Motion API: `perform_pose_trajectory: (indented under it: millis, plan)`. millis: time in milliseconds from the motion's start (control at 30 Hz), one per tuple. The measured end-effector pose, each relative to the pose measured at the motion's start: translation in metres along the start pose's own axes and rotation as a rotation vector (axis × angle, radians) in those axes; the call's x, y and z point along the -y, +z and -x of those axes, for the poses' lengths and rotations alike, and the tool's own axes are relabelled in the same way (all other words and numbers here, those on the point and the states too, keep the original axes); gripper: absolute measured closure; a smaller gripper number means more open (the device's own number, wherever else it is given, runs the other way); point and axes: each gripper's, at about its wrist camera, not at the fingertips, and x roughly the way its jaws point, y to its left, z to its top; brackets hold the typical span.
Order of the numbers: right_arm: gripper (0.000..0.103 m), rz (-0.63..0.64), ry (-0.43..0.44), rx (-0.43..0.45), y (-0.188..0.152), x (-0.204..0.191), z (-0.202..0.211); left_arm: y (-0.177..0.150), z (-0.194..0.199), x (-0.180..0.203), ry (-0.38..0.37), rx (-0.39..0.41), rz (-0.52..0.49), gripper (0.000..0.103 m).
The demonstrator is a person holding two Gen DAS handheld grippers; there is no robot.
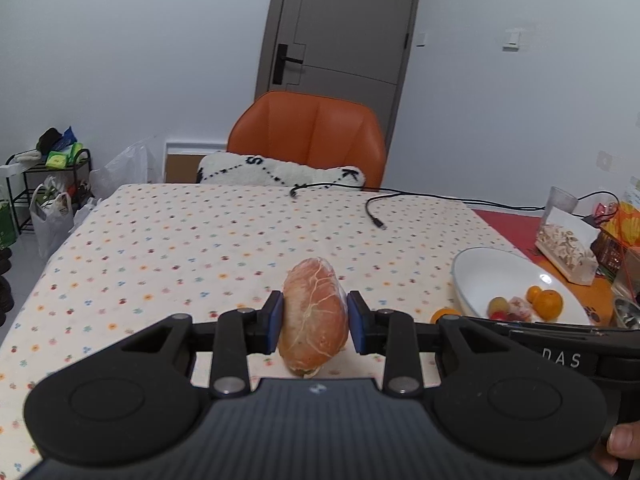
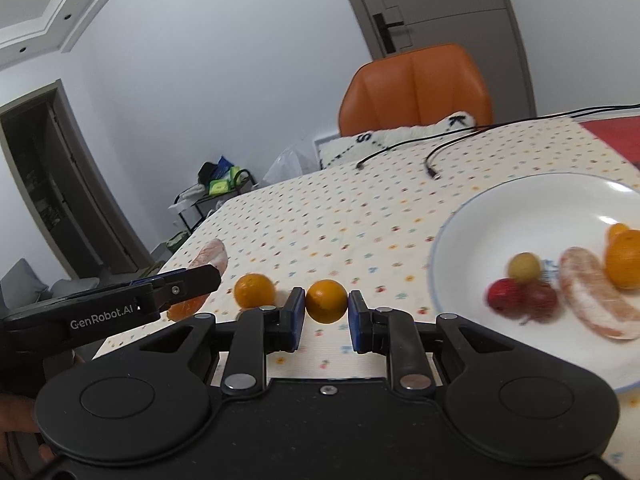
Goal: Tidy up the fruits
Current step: 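Carry netted pomelo segment and kumquat to the white plate and release both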
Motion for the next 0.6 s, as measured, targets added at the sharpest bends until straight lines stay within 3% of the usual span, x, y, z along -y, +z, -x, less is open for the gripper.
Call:
perform_pose_trajectory:
  millis: [600]
  plan:
    - [0.082,-0.076,-0.138,0.057,-0.008,0.062,0.044,-0.001,-0.015,0.055,-0.088,-0.014,-0.051,0.071]
